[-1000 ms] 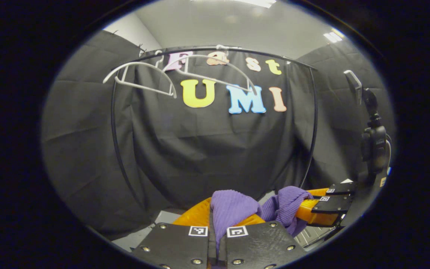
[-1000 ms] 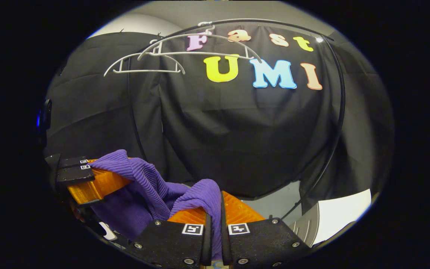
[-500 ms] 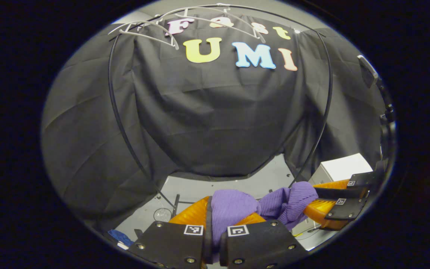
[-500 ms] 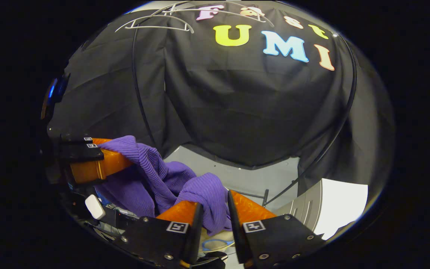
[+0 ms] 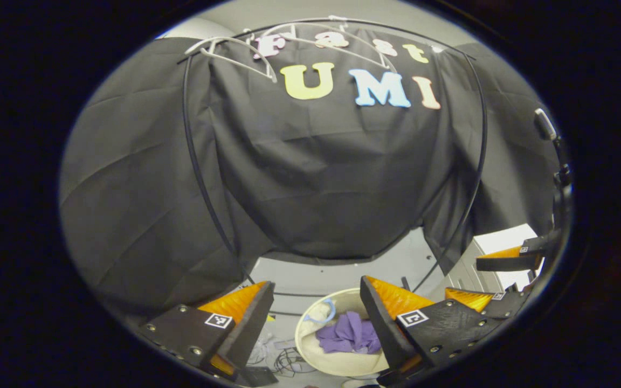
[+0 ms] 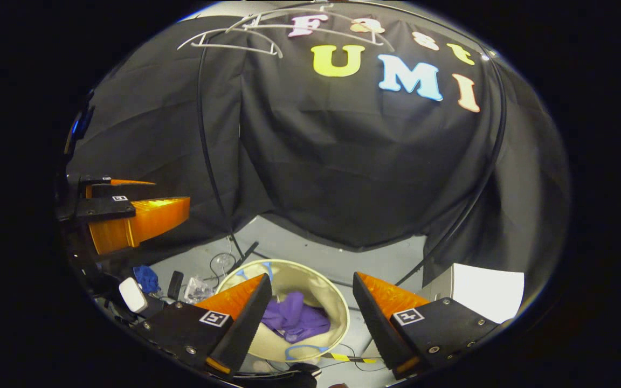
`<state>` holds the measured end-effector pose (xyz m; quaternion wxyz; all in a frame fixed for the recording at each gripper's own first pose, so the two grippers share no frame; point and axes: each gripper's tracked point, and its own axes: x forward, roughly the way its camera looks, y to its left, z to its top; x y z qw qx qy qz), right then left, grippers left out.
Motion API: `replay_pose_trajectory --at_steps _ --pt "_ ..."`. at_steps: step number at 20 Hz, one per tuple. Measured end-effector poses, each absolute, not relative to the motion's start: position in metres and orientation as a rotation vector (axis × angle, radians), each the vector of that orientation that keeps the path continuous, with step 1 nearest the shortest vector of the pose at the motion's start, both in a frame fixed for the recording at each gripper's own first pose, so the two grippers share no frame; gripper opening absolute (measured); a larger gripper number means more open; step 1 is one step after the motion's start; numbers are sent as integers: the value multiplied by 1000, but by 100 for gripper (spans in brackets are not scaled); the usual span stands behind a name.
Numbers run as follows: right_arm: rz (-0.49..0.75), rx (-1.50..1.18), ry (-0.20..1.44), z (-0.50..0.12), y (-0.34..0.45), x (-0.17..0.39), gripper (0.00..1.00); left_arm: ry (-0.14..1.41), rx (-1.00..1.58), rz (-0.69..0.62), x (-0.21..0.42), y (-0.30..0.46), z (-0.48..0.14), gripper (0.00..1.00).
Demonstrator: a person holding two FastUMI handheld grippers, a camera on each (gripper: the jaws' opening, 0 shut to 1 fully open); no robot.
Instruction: Grasp the clothes on the hanger with both hands and then place them into the laundry hamper below.
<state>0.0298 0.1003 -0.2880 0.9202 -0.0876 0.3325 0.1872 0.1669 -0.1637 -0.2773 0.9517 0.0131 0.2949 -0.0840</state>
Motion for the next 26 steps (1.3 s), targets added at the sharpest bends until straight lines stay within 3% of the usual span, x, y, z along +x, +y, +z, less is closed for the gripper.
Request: replay_pose_trajectory --at_steps 2,3,5,10,17,18,22,23,24,25,26 --pt "362 -147 611 -255 97 40 94 524 19 -151 181 -151 -235 94" --pt "354 -133 575 -238 96 46 94 487 15 -146 183 -144 -214 87" --pt "335 -112 498 -201 92 55 94 415 9 -136 187 -134 -169 100" --pt "283 -82 305 -109 73 66 92 232 -4 -116 199 -110 -60 100" --pt "200 -45 121 -16 36 58 92 83 -37 -100 187 -66 43 99" --pt "185 -40 100 -4 30 55 92 64 -36 -99 186 -61 58 93" --pt "133 -2 30 26 2 41 92 21 -29 -109 163 -45 97 99" --pt "113 -8 20 30 -4 37 92 10 -25 -104 155 -40 102 93" --pt "94 -17 11 32 -10 33 92 1 -26 -101 149 -36 109 99" --pt "75 -20 4 33 -16 30 92 -1 -29 -99 141 -33 110 87" --pt "57 -20 -1 35 -20 25 93 -3 -34 -99 139 -31 112 99"
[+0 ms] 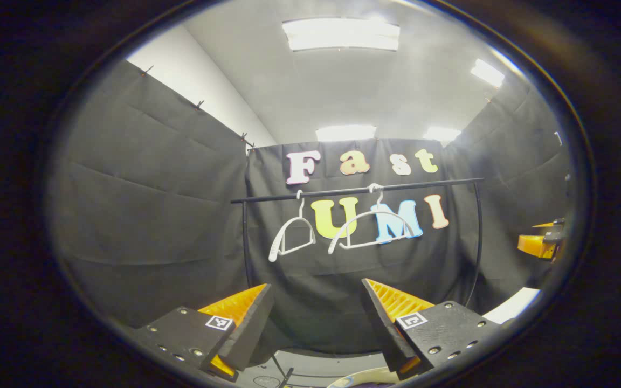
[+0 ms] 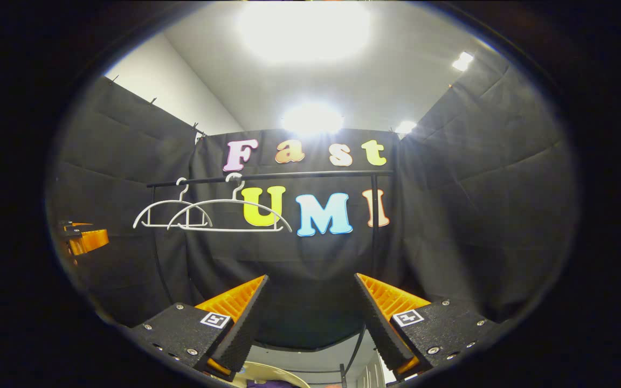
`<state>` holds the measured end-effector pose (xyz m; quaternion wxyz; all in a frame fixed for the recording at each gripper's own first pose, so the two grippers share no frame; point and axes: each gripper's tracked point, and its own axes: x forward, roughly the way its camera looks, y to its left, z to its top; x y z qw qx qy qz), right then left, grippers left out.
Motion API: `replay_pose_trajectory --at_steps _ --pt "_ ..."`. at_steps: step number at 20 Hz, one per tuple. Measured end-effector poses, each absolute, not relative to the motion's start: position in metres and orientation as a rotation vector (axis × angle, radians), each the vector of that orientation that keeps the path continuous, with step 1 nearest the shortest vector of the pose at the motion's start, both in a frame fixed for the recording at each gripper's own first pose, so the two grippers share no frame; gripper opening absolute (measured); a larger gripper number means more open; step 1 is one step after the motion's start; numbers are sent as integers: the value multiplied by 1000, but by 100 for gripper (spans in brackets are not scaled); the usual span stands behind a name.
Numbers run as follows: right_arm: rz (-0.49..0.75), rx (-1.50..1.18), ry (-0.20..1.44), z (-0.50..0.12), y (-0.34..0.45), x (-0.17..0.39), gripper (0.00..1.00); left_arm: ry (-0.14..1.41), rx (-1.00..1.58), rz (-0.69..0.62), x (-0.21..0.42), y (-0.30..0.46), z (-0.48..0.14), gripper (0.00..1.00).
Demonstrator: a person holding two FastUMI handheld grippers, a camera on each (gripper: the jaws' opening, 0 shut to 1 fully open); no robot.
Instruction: Grasp the clothes on the hanger with both hands and then place them into the laundry hamper below.
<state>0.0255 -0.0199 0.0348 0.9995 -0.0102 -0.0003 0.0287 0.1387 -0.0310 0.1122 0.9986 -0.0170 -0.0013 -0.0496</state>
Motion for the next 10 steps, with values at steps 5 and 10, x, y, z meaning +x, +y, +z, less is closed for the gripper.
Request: replay_pose_trajectory --at_steps 5,10 --pt "19 5 4 34 -24 15 93 -32 -18 -99 121 -25 126 93" --pt "9 5 2 36 -27 9 93 -53 -25 -100 105 -22 139 97"
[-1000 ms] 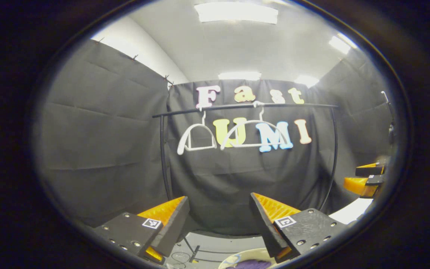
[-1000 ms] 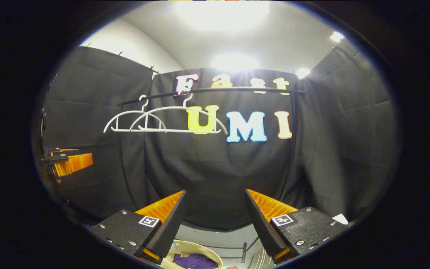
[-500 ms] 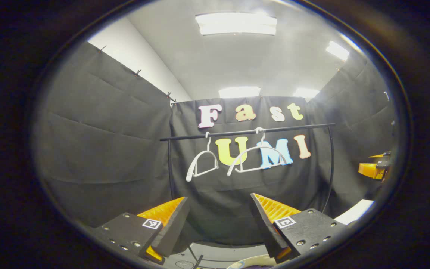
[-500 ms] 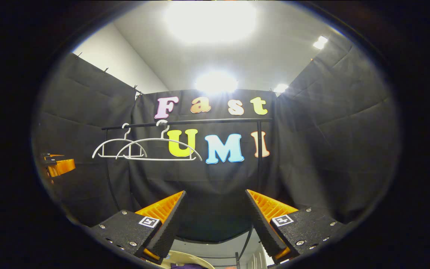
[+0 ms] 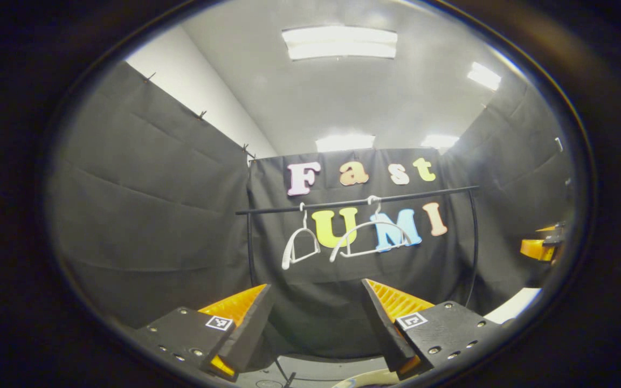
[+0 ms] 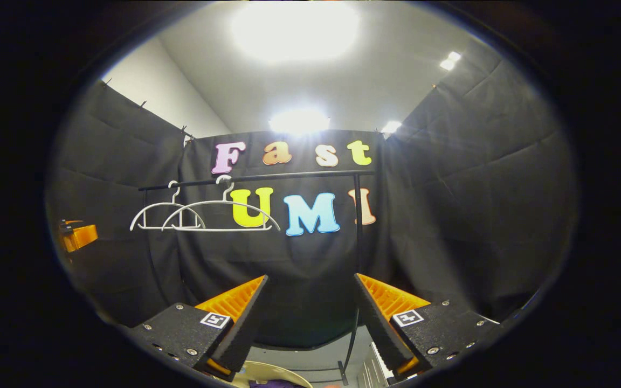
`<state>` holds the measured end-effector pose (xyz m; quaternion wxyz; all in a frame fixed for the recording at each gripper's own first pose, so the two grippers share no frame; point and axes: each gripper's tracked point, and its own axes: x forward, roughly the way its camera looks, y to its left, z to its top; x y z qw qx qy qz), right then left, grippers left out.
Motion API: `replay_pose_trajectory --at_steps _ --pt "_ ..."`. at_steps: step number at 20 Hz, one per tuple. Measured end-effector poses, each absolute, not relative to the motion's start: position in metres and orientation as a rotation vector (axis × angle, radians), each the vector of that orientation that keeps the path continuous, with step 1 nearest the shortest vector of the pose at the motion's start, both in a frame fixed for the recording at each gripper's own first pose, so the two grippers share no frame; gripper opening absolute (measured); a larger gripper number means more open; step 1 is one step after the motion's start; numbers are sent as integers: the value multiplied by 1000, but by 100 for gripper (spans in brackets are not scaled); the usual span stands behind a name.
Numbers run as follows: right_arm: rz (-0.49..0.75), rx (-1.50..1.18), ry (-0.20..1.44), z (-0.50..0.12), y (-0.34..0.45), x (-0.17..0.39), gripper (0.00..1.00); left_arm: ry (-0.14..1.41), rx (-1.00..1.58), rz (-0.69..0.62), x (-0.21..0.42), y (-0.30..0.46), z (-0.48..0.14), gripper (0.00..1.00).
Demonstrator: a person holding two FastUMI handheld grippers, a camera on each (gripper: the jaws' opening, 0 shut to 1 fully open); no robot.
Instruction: Grasp the clothes on the hanger with both hands and then place them into the laundry hamper below.
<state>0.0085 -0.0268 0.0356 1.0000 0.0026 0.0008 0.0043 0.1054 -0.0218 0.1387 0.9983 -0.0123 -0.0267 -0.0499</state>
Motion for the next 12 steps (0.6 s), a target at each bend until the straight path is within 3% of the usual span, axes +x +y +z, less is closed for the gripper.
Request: replay_pose_trajectory --at_steps 2,3,12 --pt "11 1 0 36 -27 7 93 -56 -26 -98 104 -22 137 93" --pt "12 -3 2 34 -28 6 93 -57 -27 -96 103 -22 138 99" --pt "-11 8 0 37 -28 4 93 -40 -33 -92 109 -22 129 99"
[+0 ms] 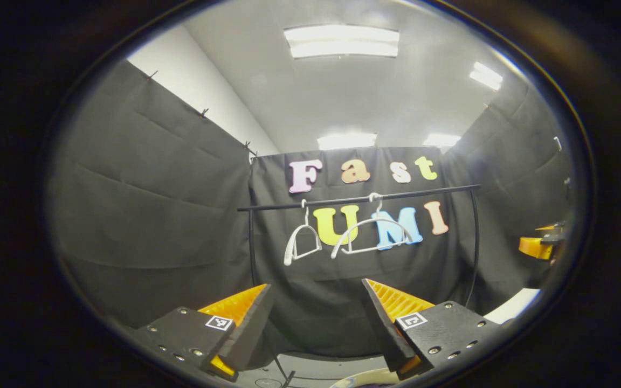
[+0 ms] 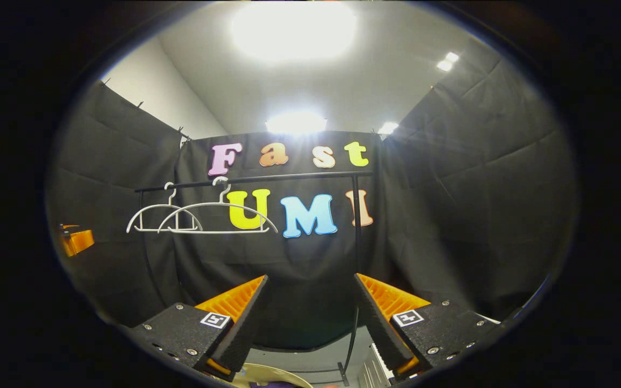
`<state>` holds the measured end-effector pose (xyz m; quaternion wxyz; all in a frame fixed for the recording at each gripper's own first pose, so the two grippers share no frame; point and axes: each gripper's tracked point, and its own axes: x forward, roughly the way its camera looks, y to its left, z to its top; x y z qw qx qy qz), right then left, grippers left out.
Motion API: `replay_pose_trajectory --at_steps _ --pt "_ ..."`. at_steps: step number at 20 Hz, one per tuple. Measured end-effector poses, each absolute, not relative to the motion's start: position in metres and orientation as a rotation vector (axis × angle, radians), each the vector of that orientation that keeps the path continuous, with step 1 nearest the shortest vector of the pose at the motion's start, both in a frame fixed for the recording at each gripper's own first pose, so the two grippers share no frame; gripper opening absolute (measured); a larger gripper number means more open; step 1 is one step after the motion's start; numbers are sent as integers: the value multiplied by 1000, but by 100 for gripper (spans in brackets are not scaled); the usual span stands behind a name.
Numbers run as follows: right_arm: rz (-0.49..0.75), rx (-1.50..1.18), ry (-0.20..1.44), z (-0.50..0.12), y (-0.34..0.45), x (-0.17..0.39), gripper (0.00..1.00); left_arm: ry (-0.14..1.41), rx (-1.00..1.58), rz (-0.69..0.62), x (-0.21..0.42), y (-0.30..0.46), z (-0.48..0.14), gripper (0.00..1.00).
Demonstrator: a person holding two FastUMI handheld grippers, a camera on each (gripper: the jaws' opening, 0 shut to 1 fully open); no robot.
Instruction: Grasp the clothes on the hanger with both hands and then place them into the laundry hamper below.
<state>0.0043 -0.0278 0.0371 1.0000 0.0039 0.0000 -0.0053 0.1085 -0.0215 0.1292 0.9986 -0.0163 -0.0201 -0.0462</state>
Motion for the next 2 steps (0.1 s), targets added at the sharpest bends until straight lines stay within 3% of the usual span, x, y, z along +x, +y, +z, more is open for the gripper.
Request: replay_pose_trajectory --at_steps 2 --pt "-16 5 1 36 -28 6 93 -33 -35 -93 111 -18 124 99"
